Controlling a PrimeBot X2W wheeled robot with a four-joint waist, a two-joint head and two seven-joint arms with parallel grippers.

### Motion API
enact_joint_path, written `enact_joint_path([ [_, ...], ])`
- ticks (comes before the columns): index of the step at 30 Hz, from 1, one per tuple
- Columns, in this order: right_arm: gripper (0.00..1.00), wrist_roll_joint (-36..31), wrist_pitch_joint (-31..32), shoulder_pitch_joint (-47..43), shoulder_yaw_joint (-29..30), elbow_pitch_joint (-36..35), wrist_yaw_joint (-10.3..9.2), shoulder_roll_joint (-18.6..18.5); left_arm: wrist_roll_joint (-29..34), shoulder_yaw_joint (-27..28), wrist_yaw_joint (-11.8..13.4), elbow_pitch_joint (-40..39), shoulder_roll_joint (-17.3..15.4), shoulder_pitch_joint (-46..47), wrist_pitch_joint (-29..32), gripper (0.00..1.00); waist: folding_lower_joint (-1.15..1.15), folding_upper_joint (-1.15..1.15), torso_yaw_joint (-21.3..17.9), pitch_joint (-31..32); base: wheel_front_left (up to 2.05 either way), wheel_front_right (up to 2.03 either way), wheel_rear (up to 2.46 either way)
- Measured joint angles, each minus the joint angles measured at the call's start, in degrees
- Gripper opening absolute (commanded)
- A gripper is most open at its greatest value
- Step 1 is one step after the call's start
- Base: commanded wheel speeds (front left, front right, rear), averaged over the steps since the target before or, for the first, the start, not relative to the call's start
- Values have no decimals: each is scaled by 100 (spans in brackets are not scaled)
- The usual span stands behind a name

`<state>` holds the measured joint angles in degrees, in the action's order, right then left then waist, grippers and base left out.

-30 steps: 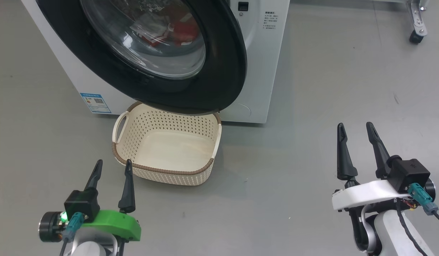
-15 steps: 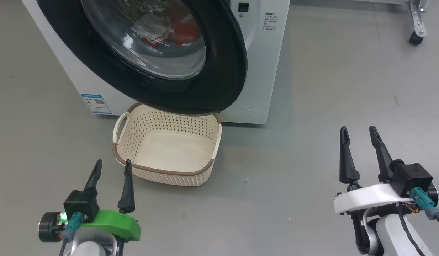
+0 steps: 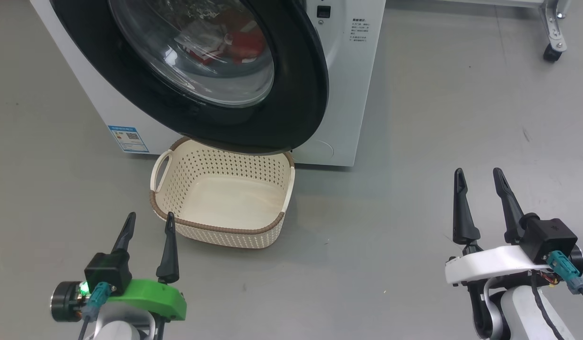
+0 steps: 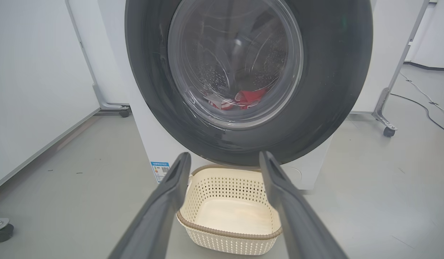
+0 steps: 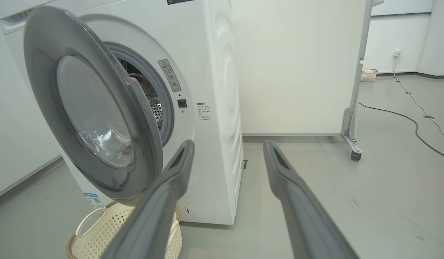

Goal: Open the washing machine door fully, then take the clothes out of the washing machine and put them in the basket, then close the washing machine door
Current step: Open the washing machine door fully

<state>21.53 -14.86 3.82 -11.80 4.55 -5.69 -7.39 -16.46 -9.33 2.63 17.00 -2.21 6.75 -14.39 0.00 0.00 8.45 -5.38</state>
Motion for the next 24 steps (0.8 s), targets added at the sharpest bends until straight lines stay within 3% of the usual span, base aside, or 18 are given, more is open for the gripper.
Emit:
enact_joint_path([
  [13, 100, -7, 0, -59, 13, -18, 67, 10, 18, -2, -43, -1, 1, 0, 0, 100, 0, 0, 38, -22, 0, 0, 0],
  [24, 100, -144, 87, 455, -65, -15, 314, -277, 34, -91, -100, -26, 3, 7, 0, 100, 0, 0, 128, -246, 0, 0, 0],
])
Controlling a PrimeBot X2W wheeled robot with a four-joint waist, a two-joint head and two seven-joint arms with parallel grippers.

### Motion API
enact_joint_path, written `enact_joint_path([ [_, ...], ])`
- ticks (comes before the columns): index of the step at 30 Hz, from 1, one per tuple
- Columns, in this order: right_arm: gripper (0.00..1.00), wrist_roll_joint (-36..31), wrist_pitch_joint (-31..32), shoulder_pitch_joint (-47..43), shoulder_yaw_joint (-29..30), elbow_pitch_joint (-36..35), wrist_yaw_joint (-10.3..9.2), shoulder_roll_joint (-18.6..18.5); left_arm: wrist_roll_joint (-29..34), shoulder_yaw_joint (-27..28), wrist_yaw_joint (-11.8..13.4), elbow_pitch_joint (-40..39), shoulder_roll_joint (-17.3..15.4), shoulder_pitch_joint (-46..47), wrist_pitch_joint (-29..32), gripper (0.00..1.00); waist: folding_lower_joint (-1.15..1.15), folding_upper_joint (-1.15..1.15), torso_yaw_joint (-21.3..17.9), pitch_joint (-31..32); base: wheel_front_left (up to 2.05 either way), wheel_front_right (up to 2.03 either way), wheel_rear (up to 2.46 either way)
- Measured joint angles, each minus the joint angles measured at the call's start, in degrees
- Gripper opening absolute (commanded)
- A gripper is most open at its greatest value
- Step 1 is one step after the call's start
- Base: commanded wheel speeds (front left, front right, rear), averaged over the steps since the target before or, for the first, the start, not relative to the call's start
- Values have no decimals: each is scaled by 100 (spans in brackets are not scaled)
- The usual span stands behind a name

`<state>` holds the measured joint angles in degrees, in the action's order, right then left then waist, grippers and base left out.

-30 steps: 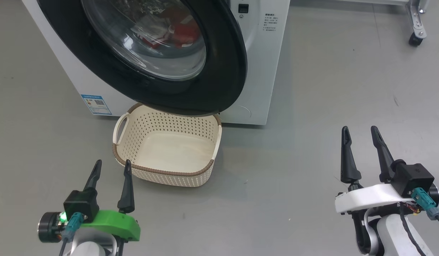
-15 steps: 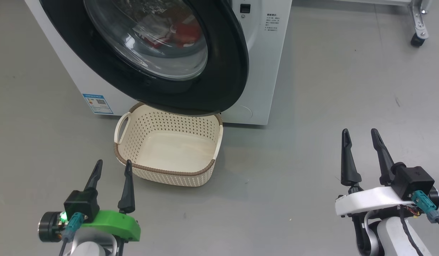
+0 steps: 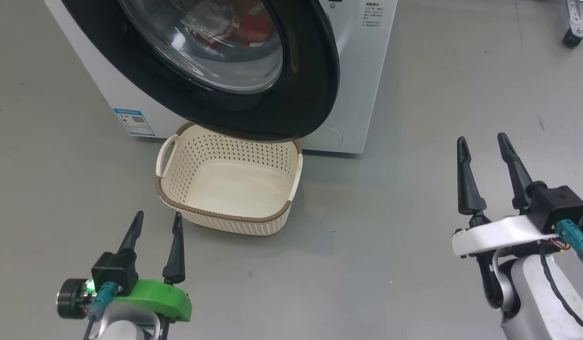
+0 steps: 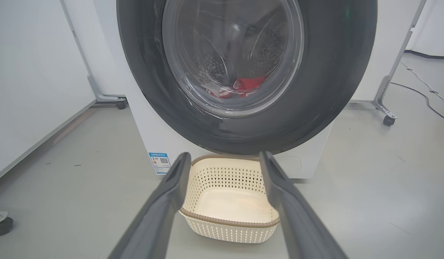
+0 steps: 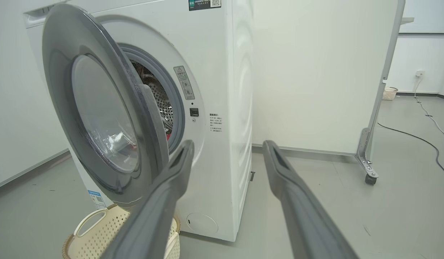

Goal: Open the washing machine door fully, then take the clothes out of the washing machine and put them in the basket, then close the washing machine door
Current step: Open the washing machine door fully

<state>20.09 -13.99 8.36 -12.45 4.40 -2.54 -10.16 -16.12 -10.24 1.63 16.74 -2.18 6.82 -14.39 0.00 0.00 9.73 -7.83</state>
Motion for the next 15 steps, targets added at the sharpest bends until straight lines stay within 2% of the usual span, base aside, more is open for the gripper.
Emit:
enact_joint_path([
  [5, 100, 231, 196, 427, 25, 15, 208, 14, -1, -85, -41, -12, 1, 10, 0, 100, 0, 0, 76, -128, 0, 0, 0],
  [15, 100, 837, 648, 1240, 268, 320, 463, 54, -12, -264, -91, -24, 2, 147, 0, 100, 0, 0, 290, -412, 0, 0, 0],
])
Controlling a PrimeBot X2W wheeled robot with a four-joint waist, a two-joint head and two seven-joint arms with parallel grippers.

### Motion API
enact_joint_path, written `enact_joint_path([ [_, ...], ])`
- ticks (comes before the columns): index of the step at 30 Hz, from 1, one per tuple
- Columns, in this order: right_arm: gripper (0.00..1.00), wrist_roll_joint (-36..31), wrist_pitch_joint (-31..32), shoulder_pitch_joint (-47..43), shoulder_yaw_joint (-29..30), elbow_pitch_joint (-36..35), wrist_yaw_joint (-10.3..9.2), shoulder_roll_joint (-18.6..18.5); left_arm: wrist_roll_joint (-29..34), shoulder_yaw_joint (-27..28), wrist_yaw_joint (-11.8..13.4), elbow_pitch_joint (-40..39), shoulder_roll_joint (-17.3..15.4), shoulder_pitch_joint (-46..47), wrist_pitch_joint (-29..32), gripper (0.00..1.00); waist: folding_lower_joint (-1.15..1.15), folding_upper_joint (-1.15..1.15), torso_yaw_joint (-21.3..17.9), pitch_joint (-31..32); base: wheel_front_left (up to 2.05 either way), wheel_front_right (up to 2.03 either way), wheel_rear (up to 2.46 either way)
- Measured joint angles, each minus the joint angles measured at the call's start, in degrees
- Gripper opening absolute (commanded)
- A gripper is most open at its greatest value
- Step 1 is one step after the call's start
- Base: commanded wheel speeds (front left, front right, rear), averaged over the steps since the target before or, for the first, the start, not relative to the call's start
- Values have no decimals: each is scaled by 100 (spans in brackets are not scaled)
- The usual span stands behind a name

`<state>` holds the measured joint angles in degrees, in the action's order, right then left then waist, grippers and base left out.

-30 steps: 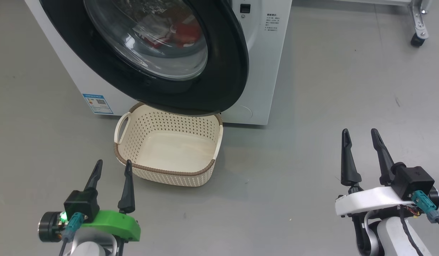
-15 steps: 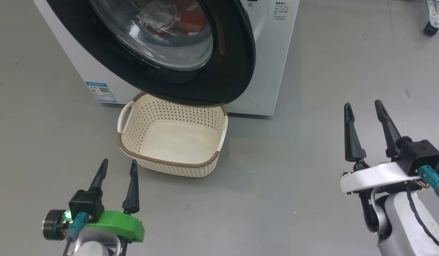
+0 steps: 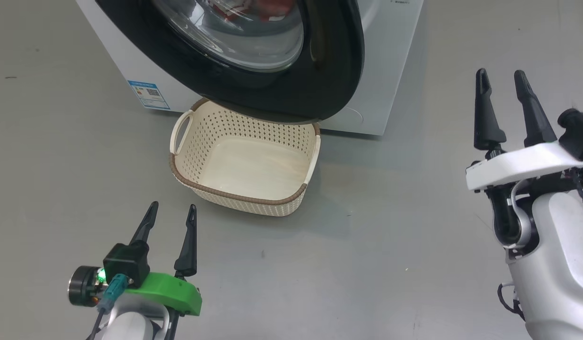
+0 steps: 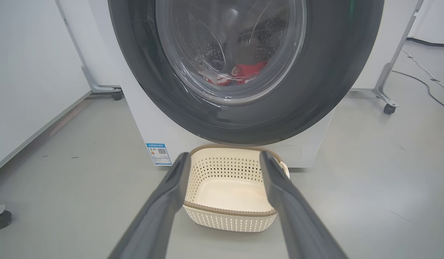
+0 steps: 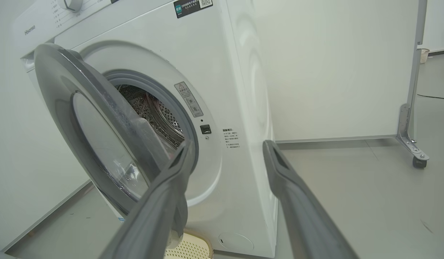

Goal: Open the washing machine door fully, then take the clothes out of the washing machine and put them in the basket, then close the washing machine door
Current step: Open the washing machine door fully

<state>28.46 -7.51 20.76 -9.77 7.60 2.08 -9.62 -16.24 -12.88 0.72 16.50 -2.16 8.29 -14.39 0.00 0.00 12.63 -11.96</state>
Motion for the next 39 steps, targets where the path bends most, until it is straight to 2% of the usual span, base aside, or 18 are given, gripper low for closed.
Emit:
enact_joint_path([
  [7, 100, 510, 330, 619, 257, 252, 91, 48, -35, -53, -1, 1, 1, 108, 0, 100, 0, 0, 193, -185, 0, 0, 0],
  [8, 11, 600, 392, 714, 272, 289, 116, 58, -42, -62, -2, 1, 2, 130, 0, 100, 0, 0, 219, -210, 0, 0, 0],
  [9, 0, 787, 513, 904, 318, 350, 138, 100, -48, -75, -2, -1, 3, 166, 0, 100, 0, 0, 269, -263, 0, 0, 0],
  [14, 0, 1326, 880, 1332, 554, 591, 137, 234, -101, -148, -2, -11, 4, 230, 0, 100, 0, 0, 383, -406, 0, 0, 0],
  [19, 0, 2189, 1372, 1663, 882, 909, 119, 449, -210, -202, -1, -18, 8, 310, 0, 100, 0, 0, 498, -550, 0, 0, 0],
  [28, 0, 3108, 2124, 2404, 1266, 1305, -172, 461, -333, -302, -1, -21, 20, 435, 0, 100, 0, 0, 697, -783, 0, 0, 0],
  [34, 0, 3331, 2453, 2795, 1345, 1527, -289, 443, -378, -357, 0, -13, 25, 480, 0, 100, 0, 0, 791, -888, 0, 0, 0],
  [35, 0, 3490, 2620, 2899, 1377, 1631, -383, 444, -392, -383, 0, -8, 26, 504, 0, 100, 0, 0, 824, -923, 0, 0, 0],
  [39, 0, 3671, 2863, 3027, 1395, 1793, -489, 452, -394, -394, 5, -4, 27, 526, 0, 100, 0, 0, 869, -967, 0, 0, 0],
])
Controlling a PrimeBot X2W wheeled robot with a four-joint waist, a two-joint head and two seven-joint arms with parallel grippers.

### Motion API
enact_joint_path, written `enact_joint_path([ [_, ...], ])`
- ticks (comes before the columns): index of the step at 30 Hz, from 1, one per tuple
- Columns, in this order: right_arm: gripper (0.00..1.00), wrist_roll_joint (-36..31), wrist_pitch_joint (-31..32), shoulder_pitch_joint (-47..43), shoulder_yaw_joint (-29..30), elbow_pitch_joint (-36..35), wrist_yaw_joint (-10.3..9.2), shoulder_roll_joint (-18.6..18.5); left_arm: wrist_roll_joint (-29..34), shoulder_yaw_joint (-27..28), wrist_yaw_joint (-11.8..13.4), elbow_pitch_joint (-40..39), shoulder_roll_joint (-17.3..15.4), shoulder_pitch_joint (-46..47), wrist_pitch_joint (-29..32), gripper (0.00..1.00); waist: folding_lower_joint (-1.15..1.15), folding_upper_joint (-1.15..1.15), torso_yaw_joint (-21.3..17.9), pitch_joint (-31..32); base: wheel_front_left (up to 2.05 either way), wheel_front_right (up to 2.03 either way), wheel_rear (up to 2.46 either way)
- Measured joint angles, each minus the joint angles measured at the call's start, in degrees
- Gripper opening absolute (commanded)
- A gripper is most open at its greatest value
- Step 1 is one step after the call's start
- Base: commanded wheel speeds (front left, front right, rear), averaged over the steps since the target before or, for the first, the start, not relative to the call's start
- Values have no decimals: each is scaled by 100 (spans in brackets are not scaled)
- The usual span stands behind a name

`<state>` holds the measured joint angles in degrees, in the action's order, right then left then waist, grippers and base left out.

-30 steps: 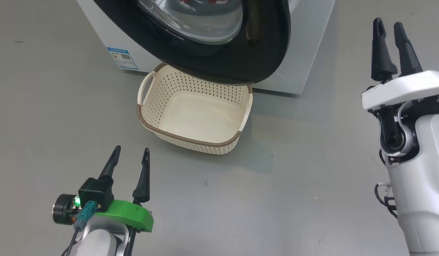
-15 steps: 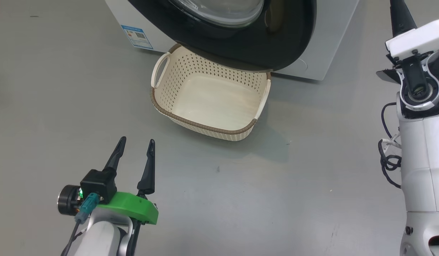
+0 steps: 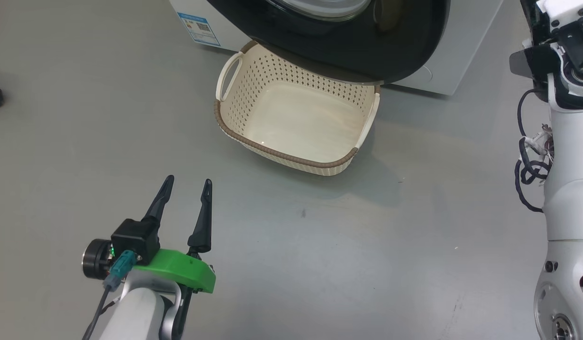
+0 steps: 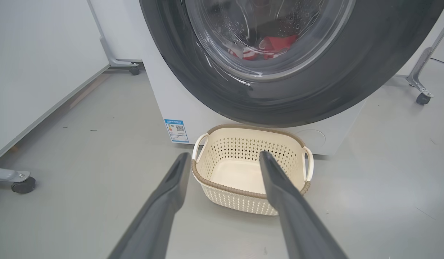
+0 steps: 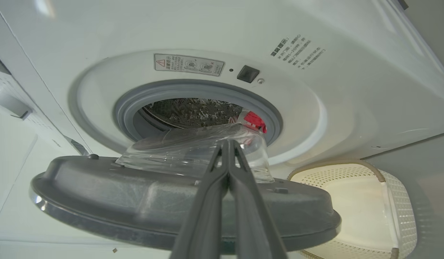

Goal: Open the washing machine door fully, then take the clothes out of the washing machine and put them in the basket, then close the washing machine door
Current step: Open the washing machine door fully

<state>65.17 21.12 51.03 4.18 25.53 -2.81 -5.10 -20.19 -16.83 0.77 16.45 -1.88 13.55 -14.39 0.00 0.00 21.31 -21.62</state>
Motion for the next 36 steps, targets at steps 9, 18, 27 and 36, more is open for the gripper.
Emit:
enact_joint_path([
  [9, 0, 403, 444, 408, 90, 401, -199, 35, -80, -27, 48, 38, 4, 55, 0, 100, 0, 0, 87, -67, 0, 0, 0],
  [18, 0, 977, 794, 687, 302, 778, -341, 70, -146, -26, 77, 58, 5, 77, 0, 100, 0, 0, 141, -109, 0, 0, 0],
  [27, 0, 1359, 1145, 905, 342, 1169, -398, 84, -157, -129, 96, 63, 9, 126, 0, 100, 0, 0, 197, -166, 0, 0, 0],
  [36, 0, 1592, 1397, 976, 280, 1540, -403, 62, -200, -235, 103, 60, 15, 193, 0, 100, 0, 0, 239, -200, 0, 0, 0],
])
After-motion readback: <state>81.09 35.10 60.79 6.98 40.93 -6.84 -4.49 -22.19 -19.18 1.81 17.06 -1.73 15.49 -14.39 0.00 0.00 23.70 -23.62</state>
